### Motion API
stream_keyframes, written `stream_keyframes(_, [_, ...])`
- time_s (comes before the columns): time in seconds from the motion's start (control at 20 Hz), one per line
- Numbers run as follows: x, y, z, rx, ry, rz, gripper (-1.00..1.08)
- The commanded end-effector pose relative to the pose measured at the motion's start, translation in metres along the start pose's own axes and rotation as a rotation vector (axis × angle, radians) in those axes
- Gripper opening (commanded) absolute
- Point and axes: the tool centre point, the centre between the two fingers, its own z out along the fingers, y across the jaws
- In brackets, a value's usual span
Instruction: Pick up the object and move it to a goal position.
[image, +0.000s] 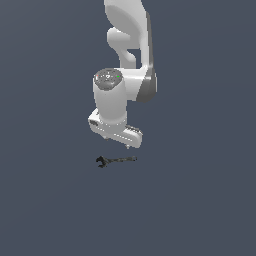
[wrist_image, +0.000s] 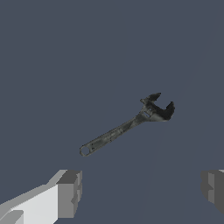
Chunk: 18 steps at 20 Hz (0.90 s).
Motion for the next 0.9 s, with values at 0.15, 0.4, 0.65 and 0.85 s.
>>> stream_keyframes(0.15, [0.004, -0.001, 0.014, 0.003, -0.004, 0.161, 1.00])
stream_keyframes(0.4, [0.007, -0.001, 0.026, 0.004, -0.007, 0.307, 1.00])
stream_keyframes(0.65, [0.011, -0.001, 0.038, 0.004, -0.009, 0.452, 1.00])
stream_keyframes(0.85, [0.013, -0.001, 0.048, 0.003, -0.009, 0.567, 1.00])
